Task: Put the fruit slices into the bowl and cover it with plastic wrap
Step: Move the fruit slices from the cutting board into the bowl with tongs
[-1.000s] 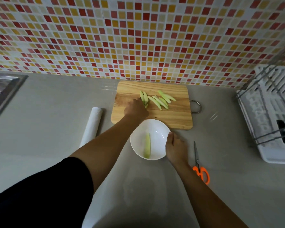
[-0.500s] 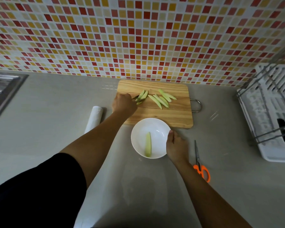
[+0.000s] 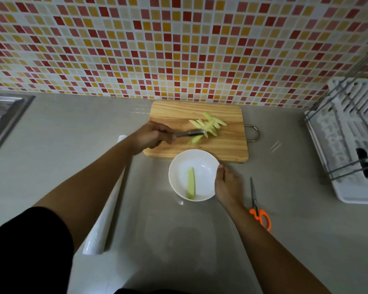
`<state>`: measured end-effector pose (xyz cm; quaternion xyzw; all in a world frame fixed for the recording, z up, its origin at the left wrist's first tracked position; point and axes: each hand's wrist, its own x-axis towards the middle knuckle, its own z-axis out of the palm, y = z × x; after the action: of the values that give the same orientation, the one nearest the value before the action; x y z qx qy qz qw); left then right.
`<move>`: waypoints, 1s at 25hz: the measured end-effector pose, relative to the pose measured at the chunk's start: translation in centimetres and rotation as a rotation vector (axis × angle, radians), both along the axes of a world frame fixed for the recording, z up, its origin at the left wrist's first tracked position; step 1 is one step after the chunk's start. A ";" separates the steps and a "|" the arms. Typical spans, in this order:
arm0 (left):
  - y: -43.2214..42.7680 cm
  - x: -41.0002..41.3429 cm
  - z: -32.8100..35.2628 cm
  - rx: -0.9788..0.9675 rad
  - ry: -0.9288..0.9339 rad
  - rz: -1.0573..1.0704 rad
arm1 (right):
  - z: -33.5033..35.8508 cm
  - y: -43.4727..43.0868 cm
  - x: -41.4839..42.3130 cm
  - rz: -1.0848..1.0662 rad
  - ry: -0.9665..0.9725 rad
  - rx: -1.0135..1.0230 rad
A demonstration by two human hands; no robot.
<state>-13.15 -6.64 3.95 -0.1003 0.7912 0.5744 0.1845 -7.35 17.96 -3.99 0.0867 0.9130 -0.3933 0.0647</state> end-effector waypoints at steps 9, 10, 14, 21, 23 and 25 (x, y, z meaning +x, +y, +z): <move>2.1 1.7 0.9 -0.755 0.077 -0.740 | 0.1 -0.2 0.0 -0.015 -0.037 -0.037; 2.1 1.8 1.2 -0.756 0.079 -0.746 | 0.1 -0.1 0.0 -0.012 -0.032 -0.042; 1.2 0.4 3.1 -0.627 0.186 -0.641 | 0.0 0.0 0.1 -0.016 -0.016 -0.042; 2.2 -4.5 0.6 -1.196 0.423 -0.415 | 0.1 -0.1 0.1 -0.013 0.007 -0.026; 2.7 -5.7 0.0 -1.243 0.455 -0.447 | 0.0 -0.1 0.0 -0.017 0.006 -0.027; 3.2 -6.8 -0.1 -1.247 0.481 -0.439 | -0.1 -0.2 0.0 -0.018 0.009 -0.019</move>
<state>-19.93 -3.45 3.80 0.1046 0.9937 -0.0306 0.0241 -7.32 17.77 -4.04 0.0922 0.9087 -0.4031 0.0577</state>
